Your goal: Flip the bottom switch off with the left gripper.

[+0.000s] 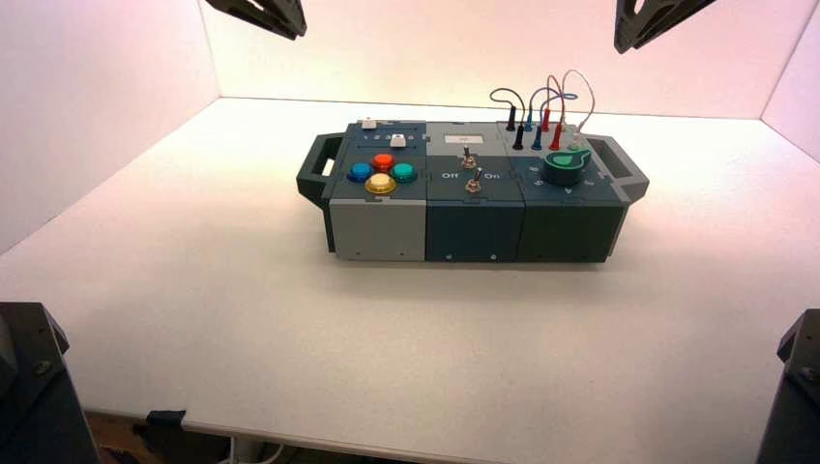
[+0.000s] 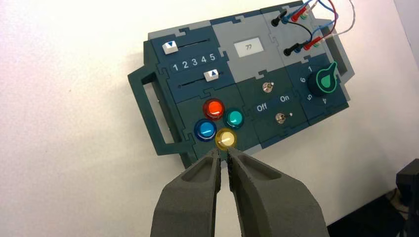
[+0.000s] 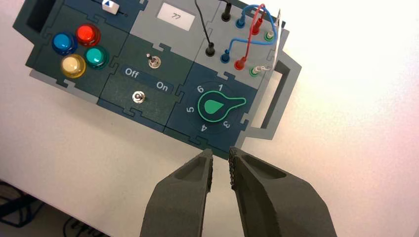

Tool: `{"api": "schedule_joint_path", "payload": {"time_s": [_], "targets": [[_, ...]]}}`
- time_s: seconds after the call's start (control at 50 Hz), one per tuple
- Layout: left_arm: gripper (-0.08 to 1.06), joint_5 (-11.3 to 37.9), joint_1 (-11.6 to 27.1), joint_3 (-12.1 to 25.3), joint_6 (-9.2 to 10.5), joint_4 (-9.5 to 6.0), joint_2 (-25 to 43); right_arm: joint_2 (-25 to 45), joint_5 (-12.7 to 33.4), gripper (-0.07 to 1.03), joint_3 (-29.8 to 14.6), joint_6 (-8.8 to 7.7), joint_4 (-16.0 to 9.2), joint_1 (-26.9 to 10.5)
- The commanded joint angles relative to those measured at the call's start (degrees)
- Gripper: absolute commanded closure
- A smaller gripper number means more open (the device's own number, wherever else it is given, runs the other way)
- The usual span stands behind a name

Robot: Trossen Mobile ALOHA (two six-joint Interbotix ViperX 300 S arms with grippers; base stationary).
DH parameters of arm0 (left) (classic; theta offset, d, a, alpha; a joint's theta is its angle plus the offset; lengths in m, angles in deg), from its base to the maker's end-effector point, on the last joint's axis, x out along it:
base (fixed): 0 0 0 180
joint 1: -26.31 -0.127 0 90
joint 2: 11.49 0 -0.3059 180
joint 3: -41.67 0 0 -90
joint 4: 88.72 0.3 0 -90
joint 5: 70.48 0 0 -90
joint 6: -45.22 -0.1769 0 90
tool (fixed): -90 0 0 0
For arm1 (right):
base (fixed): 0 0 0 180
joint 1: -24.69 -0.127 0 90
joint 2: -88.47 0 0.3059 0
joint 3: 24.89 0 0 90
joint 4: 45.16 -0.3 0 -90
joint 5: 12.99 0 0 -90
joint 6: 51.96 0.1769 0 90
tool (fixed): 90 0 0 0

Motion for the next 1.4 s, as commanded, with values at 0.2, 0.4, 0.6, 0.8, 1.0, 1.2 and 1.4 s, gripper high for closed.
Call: {"api": "schedule_joint_path", "payload": {"time_s": [0.2,0.4,0.6,0.8,1.0,1.2,1.4], "targets": [[0.88,-0.18,-0.26,0.26,0.0,-0.09,-1.58,-0.79,-0.18,0.75,-0.7,0.18,0.18,0.26],[0.88,-0.18,0.35,0.44,0.0,-0.62,-1.05,0.09,-1.41,0.7,-0.88,0.09,0.26,0.44],[0.88,-0.09,5.89,2.64,0.0,-0.62,1.23,2.37,-3.43,0.67,-0.79,0.18,0.18,5.01],[0.88,0.26,9.76,4.75,0.0,-0.62,3.69,3.96,-4.39,0.63,-0.88,-0.26,0.26,9.4],[0.87,2.37,10.28,7.03,-0.09,-0.62,6.06,8.09,-5.19,0.61,-1.41,-0.09,0.18,10.81],[0.87,3.87,12.39,8.96,-0.18,-0.62,8.0,13.27,-7.12,0.59,-1.49,0.26,-0.09,12.83],[0.87,4.31,15.03,10.28,-0.18,-0.62,9.58,18.11,-9.93,0.59,-1.58,0.44,-0.09,15.47]]}}
